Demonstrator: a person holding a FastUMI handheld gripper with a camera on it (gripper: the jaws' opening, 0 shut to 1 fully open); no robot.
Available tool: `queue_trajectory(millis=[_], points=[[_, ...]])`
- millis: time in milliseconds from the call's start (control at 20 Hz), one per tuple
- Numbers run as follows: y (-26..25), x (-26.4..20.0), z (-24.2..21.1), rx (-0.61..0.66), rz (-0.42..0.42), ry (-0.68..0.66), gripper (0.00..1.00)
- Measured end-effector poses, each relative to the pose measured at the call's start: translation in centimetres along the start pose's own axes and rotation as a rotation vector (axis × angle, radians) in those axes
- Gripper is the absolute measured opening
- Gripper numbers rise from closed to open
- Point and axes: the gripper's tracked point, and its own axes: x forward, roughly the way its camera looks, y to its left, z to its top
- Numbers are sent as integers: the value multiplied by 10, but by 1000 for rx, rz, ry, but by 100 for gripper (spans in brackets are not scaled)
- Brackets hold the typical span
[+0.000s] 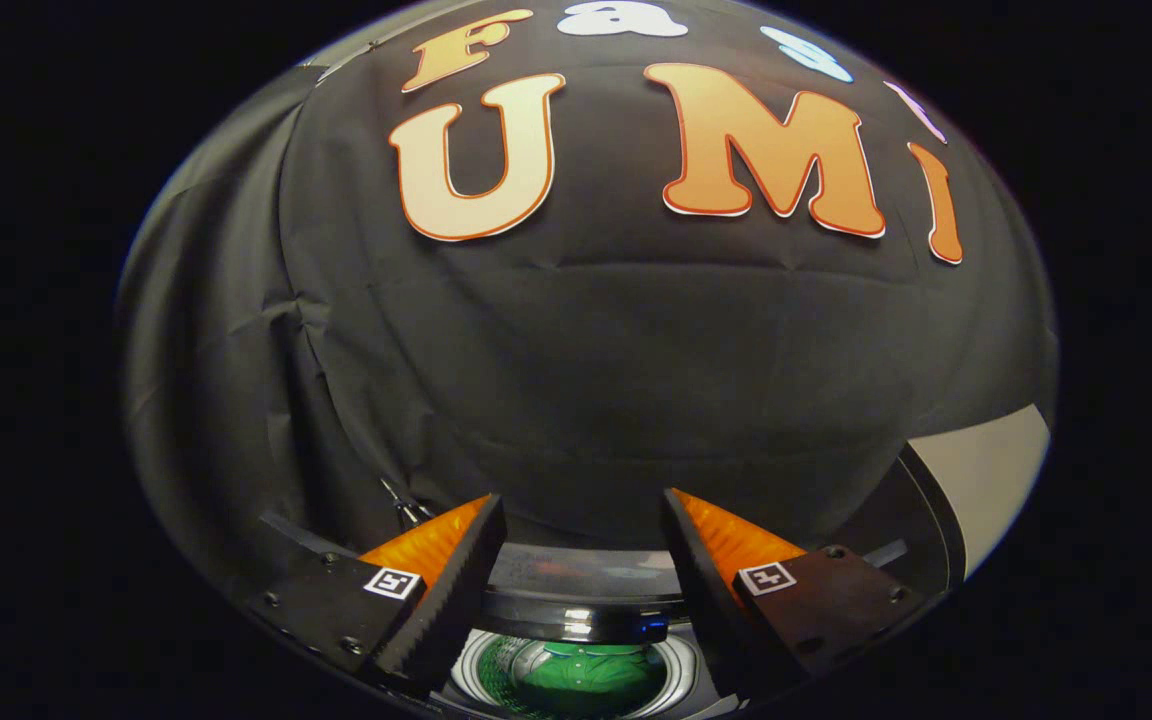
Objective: Put the clothes into the washing machine and then close the washing machine lid.
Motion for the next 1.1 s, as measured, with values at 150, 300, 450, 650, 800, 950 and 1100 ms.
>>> queue_trajectory(millis=[150,300,450,650,800,950,1100], points=[[3,-18,-17,0,3,-4,100],[8,-38,-44,-2,14,-2,99],[7,-55,-88,-38,6,17,99],[-3,-57,-175,-45,18,111,99],[-5,-60,-195,-33,22,148,99],[-6,-62,-178,-31,24,127,99],[-7,-62,-156,-27,25,93,99]])
